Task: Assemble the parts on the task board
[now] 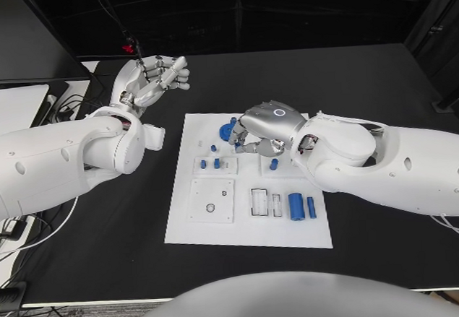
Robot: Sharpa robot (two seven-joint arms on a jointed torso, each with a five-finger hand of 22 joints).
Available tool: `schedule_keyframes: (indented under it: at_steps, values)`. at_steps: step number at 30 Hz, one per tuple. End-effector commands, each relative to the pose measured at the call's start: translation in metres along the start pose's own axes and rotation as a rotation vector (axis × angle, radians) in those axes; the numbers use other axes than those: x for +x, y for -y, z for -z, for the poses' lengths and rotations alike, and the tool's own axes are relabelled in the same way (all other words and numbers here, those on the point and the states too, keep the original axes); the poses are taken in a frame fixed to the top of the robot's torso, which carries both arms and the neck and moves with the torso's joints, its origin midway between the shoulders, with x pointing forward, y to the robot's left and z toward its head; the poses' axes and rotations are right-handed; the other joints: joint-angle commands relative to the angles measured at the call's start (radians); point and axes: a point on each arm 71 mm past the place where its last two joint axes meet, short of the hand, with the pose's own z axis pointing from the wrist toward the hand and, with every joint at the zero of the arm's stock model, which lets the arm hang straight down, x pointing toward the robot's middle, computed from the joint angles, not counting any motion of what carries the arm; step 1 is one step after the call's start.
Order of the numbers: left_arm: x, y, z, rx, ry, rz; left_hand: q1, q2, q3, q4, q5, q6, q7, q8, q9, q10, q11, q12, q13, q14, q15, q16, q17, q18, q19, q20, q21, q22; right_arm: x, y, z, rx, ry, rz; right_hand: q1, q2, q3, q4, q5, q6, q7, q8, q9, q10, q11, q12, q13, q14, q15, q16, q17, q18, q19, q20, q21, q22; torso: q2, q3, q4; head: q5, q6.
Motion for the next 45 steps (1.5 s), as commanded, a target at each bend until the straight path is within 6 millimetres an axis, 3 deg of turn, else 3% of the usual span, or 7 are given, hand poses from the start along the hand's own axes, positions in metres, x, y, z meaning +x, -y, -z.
schedule_keyframes:
  at_steps: [1,6,14,45]
  values:
    - [0.001,0.001,-0.001,0.008,-0.004,0.004,0.003,0.004,-0.006,-0.002,0.004,0.005,0.023,0.004,-0.001,-0.002,-0.006,0.004,-0.002,-0.004,-0.003,0.005,-0.001,0.01,0.009,-0.001,0.004,-0.001,0.002,-0.005,-0.004,-0.023,-0.031,-0.011,0.0,-0.009,0.007,0.002,-0.004,0.003,0.006,-0.005,0.001,0.003,0.003,-0.005,-0.001,0.1,0.008,0.002,0.235,-0.008,0.106,0.006,0.003,0.263,0.002,0.0017,-0.0001,0.011,0.0]
    - [0.001,0.001,-0.001,0.008,-0.005,0.004,0.003,0.004,-0.006,-0.002,0.004,0.005,0.023,0.004,-0.001,-0.002,-0.006,0.004,-0.002,-0.004,-0.003,0.005,-0.001,0.01,0.009,-0.001,0.004,-0.001,0.003,-0.013,-0.008,-0.049,-0.044,-0.017,0.001,-0.009,0.01,0.001,-0.004,0.002,0.007,-0.007,0.001,0.003,0.003,-0.007,-0.001,0.1,0.008,0.002,0.235,-0.008,0.106,0.006,0.003,0.263,0.001,0.0017,-0.0004,0.022,0.0]
    - [0.002,0.001,-0.001,0.008,-0.005,0.004,0.003,0.004,-0.006,-0.002,0.004,0.005,0.023,0.004,-0.001,-0.002,-0.006,0.004,-0.002,-0.004,-0.003,0.005,-0.001,0.01,0.009,-0.001,0.004,-0.001,0.014,-0.023,-0.013,-0.077,-0.079,-0.041,0.004,-0.009,0.014,0.0,-0.004,0.002,0.009,-0.009,0.001,0.003,0.004,-0.01,-0.001,0.1,0.009,0.002,0.235,-0.008,0.106,0.008,0.003,0.263,0.0,0.0009,-0.0028,0.028,0.0]
    - [0.003,0.001,-0.002,0.01,-0.007,0.004,0.003,0.004,-0.006,-0.002,0.004,0.005,0.023,0.004,-0.001,-0.002,-0.006,0.004,-0.002,-0.004,-0.003,0.005,-0.001,0.01,0.009,-0.001,0.004,-0.001,0.055,-0.038,-0.015,-0.103,-0.212,-0.067,0.008,-0.009,0.023,-0.002,-0.003,-0.001,0.014,-0.016,0.0,0.002,0.008,-0.015,-0.001,0.1,0.012,0.003,0.236,-0.008,0.106,0.011,0.003,0.263,0.001,0.0011,-0.0026,0.022,0.0]
